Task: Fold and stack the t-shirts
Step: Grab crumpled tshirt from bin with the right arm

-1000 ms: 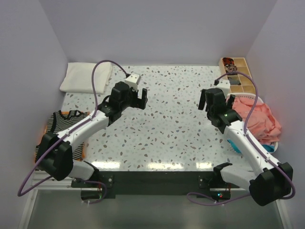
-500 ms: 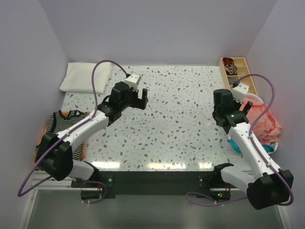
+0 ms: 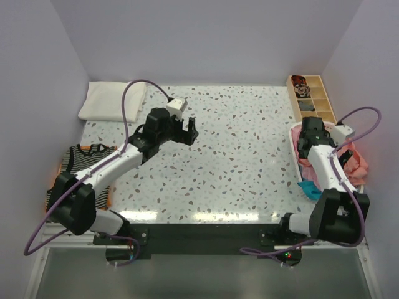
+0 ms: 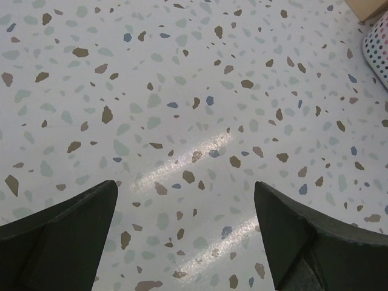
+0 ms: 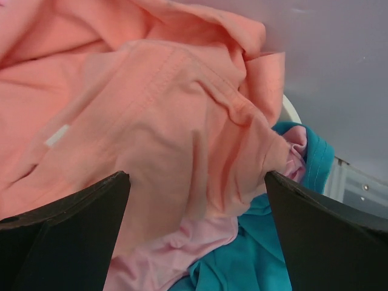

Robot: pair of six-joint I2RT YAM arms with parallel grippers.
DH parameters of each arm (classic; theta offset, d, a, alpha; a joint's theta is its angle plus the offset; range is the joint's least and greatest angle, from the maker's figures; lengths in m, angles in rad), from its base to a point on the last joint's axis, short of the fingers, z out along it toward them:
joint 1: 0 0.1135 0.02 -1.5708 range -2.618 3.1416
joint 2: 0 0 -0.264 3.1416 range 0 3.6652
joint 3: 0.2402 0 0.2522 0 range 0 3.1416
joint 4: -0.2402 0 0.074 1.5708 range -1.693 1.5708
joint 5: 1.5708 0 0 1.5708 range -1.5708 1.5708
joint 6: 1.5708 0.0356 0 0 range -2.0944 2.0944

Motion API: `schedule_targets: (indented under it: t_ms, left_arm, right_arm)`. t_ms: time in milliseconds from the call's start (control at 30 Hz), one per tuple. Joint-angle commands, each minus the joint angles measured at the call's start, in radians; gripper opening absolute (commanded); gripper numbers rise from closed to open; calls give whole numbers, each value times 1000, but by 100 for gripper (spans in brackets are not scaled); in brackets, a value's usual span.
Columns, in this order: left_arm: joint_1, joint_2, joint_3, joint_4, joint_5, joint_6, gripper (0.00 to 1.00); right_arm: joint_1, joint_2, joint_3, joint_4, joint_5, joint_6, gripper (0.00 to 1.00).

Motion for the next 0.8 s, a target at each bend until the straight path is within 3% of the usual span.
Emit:
schedule_targets:
  t_ms: [0, 200, 267, 300, 367, 400, 500, 567, 767]
  left_arm:
    - [6, 6, 36, 35, 83, -37, 100]
    - [6, 59, 65, 25, 112, -55, 100]
    - [8, 65, 71, 24, 125, -55, 100]
    - [6, 66, 74, 21, 126, -54, 100]
    - [6, 66, 80, 19, 122, -49, 100]
    - [6, 68, 79, 19, 119, -48, 100]
    - [6, 71, 74, 19, 114, -43, 100]
    - [6, 80, 71, 19, 116, -43, 100]
    - [6, 91, 68, 24, 116, -42, 100]
  right_arm:
    - [-63, 56, 5, -11, 44, 93, 99]
    - [-68, -8, -26, 49, 29, 48, 98]
    - [-71, -4, -32, 60, 24, 40, 89]
    - [-74, 10, -29, 57, 18, 39, 69]
    - [-88, 23, -17, 46, 4, 39, 46]
    - [-94, 26, -15, 43, 3, 39, 24]
    - [-97, 10, -21, 58, -16, 25, 5]
    - [-96, -14, -34, 76, -23, 20, 0]
    - [-95, -189, -101, 191, -120, -62, 0]
